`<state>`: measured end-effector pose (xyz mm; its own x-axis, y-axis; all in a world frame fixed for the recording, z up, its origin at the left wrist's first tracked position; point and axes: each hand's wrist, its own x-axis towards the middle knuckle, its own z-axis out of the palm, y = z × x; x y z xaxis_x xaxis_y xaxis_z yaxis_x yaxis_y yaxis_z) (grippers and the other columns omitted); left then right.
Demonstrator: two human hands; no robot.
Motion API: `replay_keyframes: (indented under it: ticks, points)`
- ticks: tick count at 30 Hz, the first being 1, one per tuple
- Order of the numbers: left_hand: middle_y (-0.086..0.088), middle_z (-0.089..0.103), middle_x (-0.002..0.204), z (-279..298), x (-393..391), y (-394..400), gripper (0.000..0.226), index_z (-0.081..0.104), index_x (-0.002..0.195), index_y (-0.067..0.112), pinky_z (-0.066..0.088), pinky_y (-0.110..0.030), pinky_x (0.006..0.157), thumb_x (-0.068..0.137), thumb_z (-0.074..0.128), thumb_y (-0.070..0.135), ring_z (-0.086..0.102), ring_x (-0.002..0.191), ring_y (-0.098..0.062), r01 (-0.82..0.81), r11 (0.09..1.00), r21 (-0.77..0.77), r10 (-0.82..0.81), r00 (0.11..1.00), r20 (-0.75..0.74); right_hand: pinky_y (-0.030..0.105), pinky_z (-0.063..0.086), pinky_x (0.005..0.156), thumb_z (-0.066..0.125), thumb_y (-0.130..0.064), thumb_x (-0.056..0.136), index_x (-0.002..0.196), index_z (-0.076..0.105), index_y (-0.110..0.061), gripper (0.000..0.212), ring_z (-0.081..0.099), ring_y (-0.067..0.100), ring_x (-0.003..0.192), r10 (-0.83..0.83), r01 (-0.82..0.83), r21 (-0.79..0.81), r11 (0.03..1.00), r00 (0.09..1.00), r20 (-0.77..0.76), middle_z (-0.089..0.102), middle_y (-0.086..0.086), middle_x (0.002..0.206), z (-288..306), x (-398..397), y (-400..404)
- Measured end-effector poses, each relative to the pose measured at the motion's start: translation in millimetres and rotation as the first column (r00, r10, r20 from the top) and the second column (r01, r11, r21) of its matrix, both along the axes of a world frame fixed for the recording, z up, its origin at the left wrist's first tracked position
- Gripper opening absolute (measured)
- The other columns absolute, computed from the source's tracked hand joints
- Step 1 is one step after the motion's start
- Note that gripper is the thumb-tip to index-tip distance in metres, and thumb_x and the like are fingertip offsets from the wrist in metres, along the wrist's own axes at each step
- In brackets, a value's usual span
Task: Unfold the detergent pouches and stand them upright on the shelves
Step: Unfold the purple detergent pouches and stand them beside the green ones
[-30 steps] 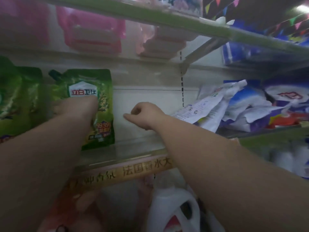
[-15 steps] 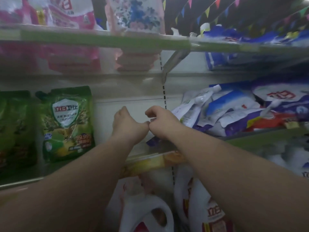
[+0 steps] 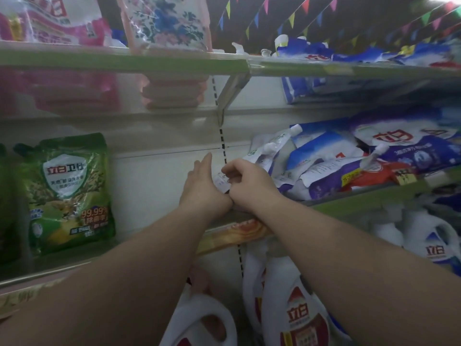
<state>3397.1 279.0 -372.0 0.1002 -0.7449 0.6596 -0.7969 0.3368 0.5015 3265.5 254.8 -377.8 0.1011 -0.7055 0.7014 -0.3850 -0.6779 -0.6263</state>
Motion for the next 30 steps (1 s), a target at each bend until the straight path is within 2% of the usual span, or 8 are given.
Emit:
replay_keyframes:
  ticks: [4,8,13,17,19,22,26,30]
  points:
    - [0.004,0.002,0.175,0.1,-3.0,-9.2,0.122,0.005,0.165,0.039,0.022,-0.046,0.125,0.072,0.086,0.04,0.006,0.161,-0.019,-0.037,0.997,0.065,0.031,0.996,0.086,0.03,0.053,0.099,0.055,-0.004,0.091,0.123,0.07,-0.025,0.041,0.064,0.013,0.11,-0.041,0.04,-0.066,0.997,0.999,-0.012,0.069,-0.006,0.12,-3.5,-1.4,-0.5]
    - [0.001,0.021,0.17,4.3,-8.6,-11.7,0.125,0.007,0.165,0.034,0.032,-0.046,0.12,0.07,0.088,0.043,0.023,0.156,-0.024,-0.062,0.992,0.109,0.043,0.985,0.167,0.033,0.055,0.089,0.056,-0.003,0.087,0.11,0.068,-0.023,0.033,0.062,0.018,0.098,-0.079,0.078,-0.066,0.995,0.997,-0.014,0.063,-0.006,0.104,-6.5,-4.1,-3.8]
    - [0.006,0.036,0.165,3.2,-7.6,-19.8,0.148,0.001,0.164,0.039,0.039,-0.045,0.117,0.041,0.08,0.063,0.042,0.148,-0.024,-0.029,0.974,0.223,-0.009,0.986,0.165,0.031,0.049,0.07,0.058,-0.005,0.085,0.096,0.061,-0.021,0.02,0.06,0.019,0.089,-0.115,0.113,-0.055,0.992,0.993,-0.032,0.061,-0.004,0.096,-6.7,-4.9,-7.2]
    - [0.001,0.046,0.159,3.4,-2.3,-31.6,0.119,0.012,0.163,0.035,0.043,-0.039,0.11,0.069,0.083,0.05,0.05,0.14,-0.029,-0.04,0.957,0.286,-0.009,0.986,0.167,0.03,0.046,0.065,0.059,-0.008,0.083,0.092,0.061,-0.019,0.015,0.06,0.019,0.085,-0.142,0.139,-0.053,0.989,0.989,-0.042,0.062,-0.004,0.092,-5.0,-1.6,-8.4]
    - [0.0,0.056,0.144,4.2,-1.7,-37.1,0.108,0.03,0.154,0.031,0.049,-0.04,0.103,0.06,0.074,0.059,0.059,0.127,-0.031,-0.079,0.953,0.292,0.009,0.972,0.233,0.03,0.044,0.062,0.06,-0.008,0.081,0.09,0.061,-0.017,0.012,0.059,0.021,0.082,-0.154,0.151,-0.06,0.987,0.987,-0.052,0.062,-0.002,0.089,-5.4,-0.2,-9.3]
    - [0.002,0.065,0.115,2.3,6.3,-56.7,0.084,0.052,0.125,0.032,0.056,-0.039,0.087,0.05,0.056,0.067,0.065,0.108,-0.032,-0.136,0.949,0.283,0.039,0.946,0.321,0.03,0.045,0.063,0.061,-0.009,0.08,0.085,0.06,-0.016,0.009,0.059,0.022,0.082,-0.179,0.174,-0.08,0.982,0.981,-0.071,0.063,-0.001,0.087,-8.2,2.2,-10.9]
    - [0.001,0.065,0.13,0.2,7.7,-56.3,0.057,0.05,0.132,0.032,0.053,-0.043,0.098,0.08,0.059,0.051,0.062,0.114,-0.028,-0.14,0.957,0.252,0.042,0.932,0.359,0.032,0.05,0.068,0.062,-0.014,0.079,0.081,0.06,-0.018,0.005,0.061,0.022,0.084,-0.203,0.199,-0.071,0.977,0.978,-0.051,0.066,-0.002,0.086,-12.1,2.8,-13.8]
    - [-0.006,0.056,0.147,1.6,3.3,-47.3,0.052,0.044,0.147,0.023,0.047,-0.042,0.107,0.099,0.054,0.038,0.056,0.129,-0.031,-0.139,0.96,0.242,0.049,0.938,0.342,0.031,0.049,0.066,0.064,-0.017,0.078,0.078,0.059,-0.021,0.007,0.061,0.018,0.081,-0.205,0.202,-0.051,0.978,0.977,-0.063,0.066,-0.004,0.084,-15.4,-0.2,-13.2]
